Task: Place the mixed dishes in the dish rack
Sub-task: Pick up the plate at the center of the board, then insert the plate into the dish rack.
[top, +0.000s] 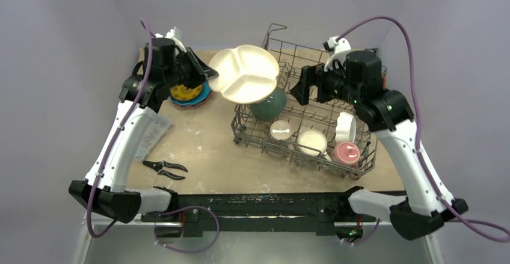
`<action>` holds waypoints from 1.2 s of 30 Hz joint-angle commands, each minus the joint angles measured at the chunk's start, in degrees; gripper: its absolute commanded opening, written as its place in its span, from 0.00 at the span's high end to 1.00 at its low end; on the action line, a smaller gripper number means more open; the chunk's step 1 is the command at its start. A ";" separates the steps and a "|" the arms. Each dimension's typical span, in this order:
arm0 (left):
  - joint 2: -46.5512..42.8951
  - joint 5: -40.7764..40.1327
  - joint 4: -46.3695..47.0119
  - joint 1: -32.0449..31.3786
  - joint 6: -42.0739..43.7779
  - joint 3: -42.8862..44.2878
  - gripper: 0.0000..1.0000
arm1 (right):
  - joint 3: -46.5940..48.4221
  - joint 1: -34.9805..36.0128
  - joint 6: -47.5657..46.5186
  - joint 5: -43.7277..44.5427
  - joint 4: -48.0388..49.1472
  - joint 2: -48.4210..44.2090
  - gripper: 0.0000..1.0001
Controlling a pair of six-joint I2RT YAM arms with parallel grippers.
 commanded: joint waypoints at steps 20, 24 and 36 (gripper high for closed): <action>-2.87 5.80 -14.98 -2.80 -12.44 9.13 1.00 | 6.82 50.62 -35.60 38.92 3.39 6.70 0.09; -3.46 6.04 -16.84 -2.80 -11.73 9.27 1.00 | 5.98 51.28 -40.93 44.40 1.68 9.49 0.13; -2.04 9.35 -19.33 -2.80 -11.73 10.91 1.00 | -0.61 51.36 -49.75 54.95 8.60 10.10 0.26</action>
